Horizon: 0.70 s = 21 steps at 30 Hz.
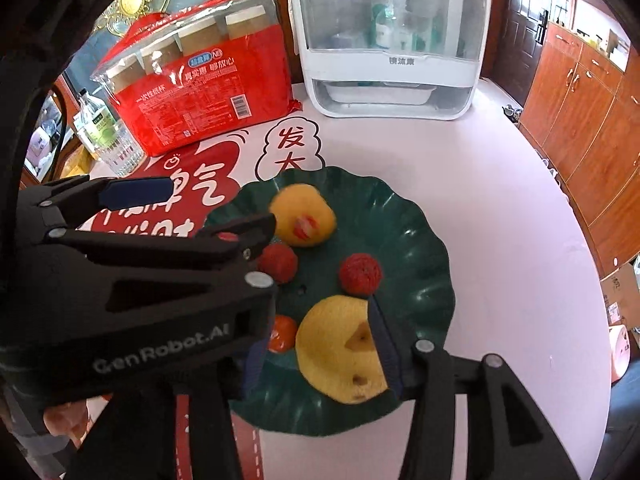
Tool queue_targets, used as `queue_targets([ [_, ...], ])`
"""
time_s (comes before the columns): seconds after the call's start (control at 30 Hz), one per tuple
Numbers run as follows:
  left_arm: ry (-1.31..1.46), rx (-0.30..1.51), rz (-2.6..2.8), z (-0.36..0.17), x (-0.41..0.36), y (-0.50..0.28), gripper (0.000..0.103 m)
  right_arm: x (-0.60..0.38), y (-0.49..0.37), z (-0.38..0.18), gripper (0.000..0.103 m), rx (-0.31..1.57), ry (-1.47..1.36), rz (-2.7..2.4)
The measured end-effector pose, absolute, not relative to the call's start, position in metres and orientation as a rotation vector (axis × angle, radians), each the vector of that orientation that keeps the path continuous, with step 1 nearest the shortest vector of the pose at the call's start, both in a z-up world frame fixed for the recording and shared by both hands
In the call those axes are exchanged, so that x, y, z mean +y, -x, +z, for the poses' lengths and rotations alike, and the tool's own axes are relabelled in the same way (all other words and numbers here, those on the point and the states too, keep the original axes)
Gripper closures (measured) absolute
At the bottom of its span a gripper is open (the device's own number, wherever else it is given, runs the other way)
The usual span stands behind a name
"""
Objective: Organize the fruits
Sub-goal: 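Lower both fruits onto the green plate and open both grippers, then move both open grippers back toward the banana and cherry tomato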
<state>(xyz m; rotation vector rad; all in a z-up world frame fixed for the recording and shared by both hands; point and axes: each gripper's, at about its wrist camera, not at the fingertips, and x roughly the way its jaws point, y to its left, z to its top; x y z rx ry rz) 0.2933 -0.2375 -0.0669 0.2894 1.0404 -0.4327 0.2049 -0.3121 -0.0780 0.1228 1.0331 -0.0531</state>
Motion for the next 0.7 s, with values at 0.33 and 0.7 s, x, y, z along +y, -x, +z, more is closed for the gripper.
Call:
queue_targets([
  [0.33, -0.205, 1.018, -0.409, -0.032, -0.194, -0.245, 0.019, -0.302, -0.157, -0.059, 0.054, 0.991, -0.18, -0.068],
  [0.7, -0.13, 0.934, -0.379, 0.023, -0.15, -0.18, 0.017, -0.29, -0.101, -0.014, 0.054, 0.907, -0.207, -0.093],
])
